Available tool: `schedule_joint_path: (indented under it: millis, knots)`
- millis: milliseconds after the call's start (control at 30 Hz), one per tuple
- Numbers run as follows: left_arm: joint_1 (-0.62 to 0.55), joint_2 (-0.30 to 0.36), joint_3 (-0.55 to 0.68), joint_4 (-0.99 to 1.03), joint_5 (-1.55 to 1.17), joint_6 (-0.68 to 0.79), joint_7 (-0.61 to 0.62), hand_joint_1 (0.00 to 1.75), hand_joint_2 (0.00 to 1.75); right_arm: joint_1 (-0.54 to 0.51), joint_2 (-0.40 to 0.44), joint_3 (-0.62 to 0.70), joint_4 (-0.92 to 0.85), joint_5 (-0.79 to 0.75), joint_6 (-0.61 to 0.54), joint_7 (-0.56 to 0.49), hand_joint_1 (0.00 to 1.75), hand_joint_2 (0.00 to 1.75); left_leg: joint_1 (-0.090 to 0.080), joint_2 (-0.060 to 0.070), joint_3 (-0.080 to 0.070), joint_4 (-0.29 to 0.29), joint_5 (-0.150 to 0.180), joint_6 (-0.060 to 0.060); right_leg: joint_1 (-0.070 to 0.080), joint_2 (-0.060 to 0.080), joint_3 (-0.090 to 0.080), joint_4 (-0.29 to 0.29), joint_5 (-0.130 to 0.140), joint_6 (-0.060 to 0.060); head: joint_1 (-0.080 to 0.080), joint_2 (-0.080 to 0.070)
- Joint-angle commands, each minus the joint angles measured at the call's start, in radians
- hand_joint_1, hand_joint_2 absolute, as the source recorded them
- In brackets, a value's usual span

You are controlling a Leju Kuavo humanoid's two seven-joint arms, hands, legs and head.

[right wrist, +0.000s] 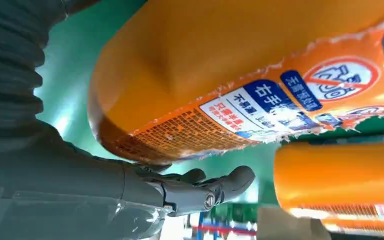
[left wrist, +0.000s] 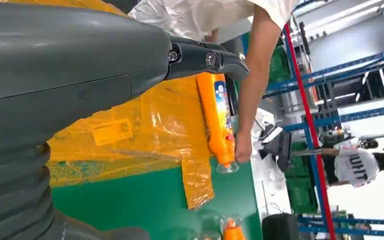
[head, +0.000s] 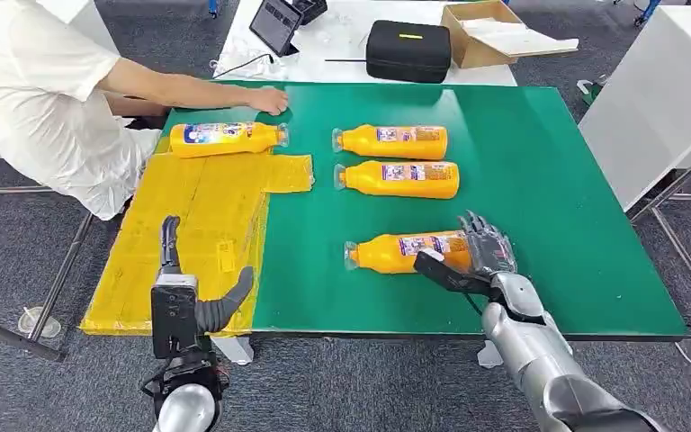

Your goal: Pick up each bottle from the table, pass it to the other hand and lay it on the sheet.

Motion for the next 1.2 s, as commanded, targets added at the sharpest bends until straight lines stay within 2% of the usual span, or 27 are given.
schedule_joint_path:
  millis: [33, 67, 100, 200, 267, 533, 667, 1000, 1067, 1200]
  knots:
    - [-0.060, 0.036, -0.048, 0.041, -0.002, -0.038, 0.020, 0.00, 1.75, -0.047, -0.031, 0.019, 0.123, -0.055, 0.181, -0.062, 0.00, 1.75, 0.000, -0.001, 0.001, -0.001, 0.000, 0.000, 0.000, -0.002, 0.001, -0.001, 0.000, -0.002, 0.000, 0.000]
    - [-0.063, 0.036, -0.050, 0.045, -0.001, -0.034, 0.010, 0.00, 1.75, -0.044, -0.036, 0.016, 0.125, -0.072, 0.186, -0.090, 1.50, 1.75, 0.000, -0.001, 0.001, -0.001, 0.000, 0.000, 0.001, -0.003, 0.002, -0.001, 0.000, -0.002, 0.000, 0.000]
    - [-0.066, 0.036, -0.049, 0.049, 0.003, -0.031, 0.004, 0.00, 1.75, -0.037, -0.038, 0.008, 0.128, -0.099, 0.199, -0.124, 1.75, 1.75, 0.000, -0.003, 0.002, -0.001, 0.001, 0.001, 0.000, -0.004, 0.003, -0.001, 0.000, -0.002, 0.000, 0.000]
    - [-0.066, 0.038, -0.048, 0.054, 0.009, -0.023, -0.017, 0.00, 1.75, 0.003, -0.039, -0.020, 0.111, -0.183, 0.182, -0.239, 1.75, 1.75, 0.000, -0.002, 0.003, -0.002, 0.000, 0.001, 0.001, -0.003, 0.004, -0.002, 0.000, -0.003, 0.000, 0.000]
    - [-0.061, 0.040, -0.051, 0.051, 0.013, -0.023, -0.029, 0.00, 1.75, 0.028, -0.034, -0.023, 0.093, -0.207, 0.161, -0.279, 1.75, 1.75, 0.001, -0.003, 0.004, -0.002, 0.000, 0.001, 0.001, -0.004, 0.005, -0.002, 0.000, -0.003, 0.000, 0.000]
    - [-0.054, 0.047, -0.060, 0.034, 0.011, -0.025, -0.040, 0.00, 1.75, 0.062, -0.019, -0.024, 0.074, -0.244, 0.128, -0.321, 1.75, 1.75, 0.001, 0.001, 0.004, -0.001, -0.002, -0.002, 0.002, 0.000, 0.003, -0.002, 0.000, -0.002, 0.000, 0.000]
    - [-0.051, 0.048, -0.062, 0.032, 0.004, -0.022, -0.047, 0.00, 1.75, 0.086, -0.006, -0.026, 0.065, -0.265, 0.100, -0.347, 1.75, 1.75, 0.002, 0.000, 0.006, -0.003, -0.002, -0.001, 0.002, -0.002, 0.006, -0.003, -0.001, -0.004, 0.000, 0.000]
    - [-0.051, 0.048, -0.062, 0.032, 0.004, -0.022, -0.047, 0.00, 1.75, 0.086, -0.006, -0.026, 0.065, -0.265, 0.100, -0.347, 1.75, 1.75, 0.002, 0.000, 0.005, -0.002, -0.002, -0.002, 0.002, 0.000, 0.005, -0.002, 0.000, -0.004, 0.000, 0.000]
    - [-0.048, 0.039, -0.053, 0.036, 0.041, -0.041, -0.040, 0.00, 1.75, 0.097, 0.004, -0.048, 0.048, -0.315, 0.101, -0.380, 1.75, 1.75, 0.002, 0.000, 0.005, -0.002, -0.002, -0.002, 0.002, 0.000, 0.005, -0.002, 0.000, -0.004, 0.000, 0.000]
    - [-0.019, 0.016, -0.029, 0.053, 0.305, -0.184, -0.012, 0.00, 1.75, 0.143, 0.051, -0.119, -0.046, -0.446, 0.066, -0.452, 1.75, 1.75, 0.001, 0.001, 0.006, -0.002, -0.002, -0.002, 0.002, 0.001, 0.005, -0.002, 0.000, -0.003, 0.000, 0.000]
